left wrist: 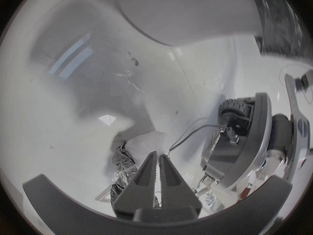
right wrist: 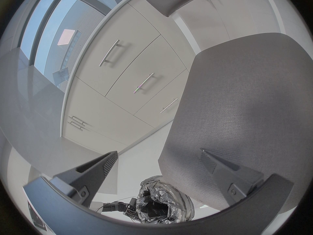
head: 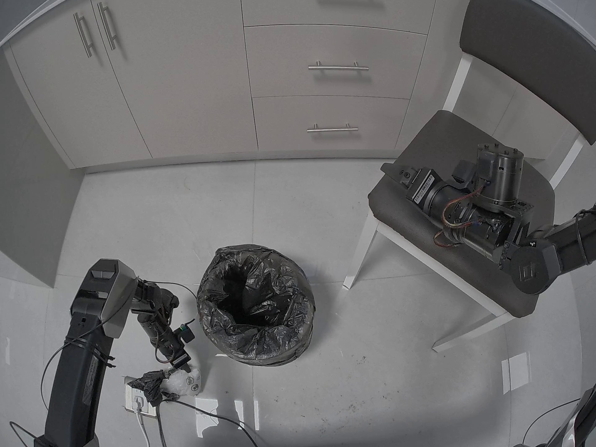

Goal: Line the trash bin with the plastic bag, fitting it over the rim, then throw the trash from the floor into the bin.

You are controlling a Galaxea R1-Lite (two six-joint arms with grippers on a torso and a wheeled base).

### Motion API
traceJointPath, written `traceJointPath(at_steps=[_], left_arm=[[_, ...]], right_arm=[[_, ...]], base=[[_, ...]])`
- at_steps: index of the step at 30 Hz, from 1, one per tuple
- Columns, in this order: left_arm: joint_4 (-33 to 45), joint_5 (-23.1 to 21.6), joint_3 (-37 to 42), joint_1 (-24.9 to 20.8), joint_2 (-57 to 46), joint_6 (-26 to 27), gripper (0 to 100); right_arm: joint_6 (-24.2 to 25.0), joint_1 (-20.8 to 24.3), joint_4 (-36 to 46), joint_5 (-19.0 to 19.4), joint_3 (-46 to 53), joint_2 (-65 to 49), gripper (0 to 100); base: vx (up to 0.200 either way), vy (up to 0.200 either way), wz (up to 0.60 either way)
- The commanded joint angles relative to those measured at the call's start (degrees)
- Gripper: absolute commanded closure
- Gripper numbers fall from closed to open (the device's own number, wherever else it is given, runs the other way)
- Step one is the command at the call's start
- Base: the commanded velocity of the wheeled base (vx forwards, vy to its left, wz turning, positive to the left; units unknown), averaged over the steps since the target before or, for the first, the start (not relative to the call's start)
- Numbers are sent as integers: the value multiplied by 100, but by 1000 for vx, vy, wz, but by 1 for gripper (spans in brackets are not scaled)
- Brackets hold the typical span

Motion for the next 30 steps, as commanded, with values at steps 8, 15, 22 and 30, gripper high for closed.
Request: traceJointPath(at_steps=[8, 15, 22, 30], left_arm=[[4, -61, -1, 179, -416, -1626, 100], [-4, -430, -1, 337, -478, -3059, 100], [-154, -492, -1, 478, -381, -3436, 100], [-356, -184, -1, 486, -267, -3489, 100]], right_arm=[[-9, 1, 13, 42, 25, -14, 0], [-9, 1, 13, 69, 25, 21, 0], [0, 1, 4, 69, 25, 39, 0], [-9, 1, 4, 69, 25, 47, 0]], base=[[0, 0, 0], [0, 0, 0], [0, 0, 0], [0, 0, 0]])
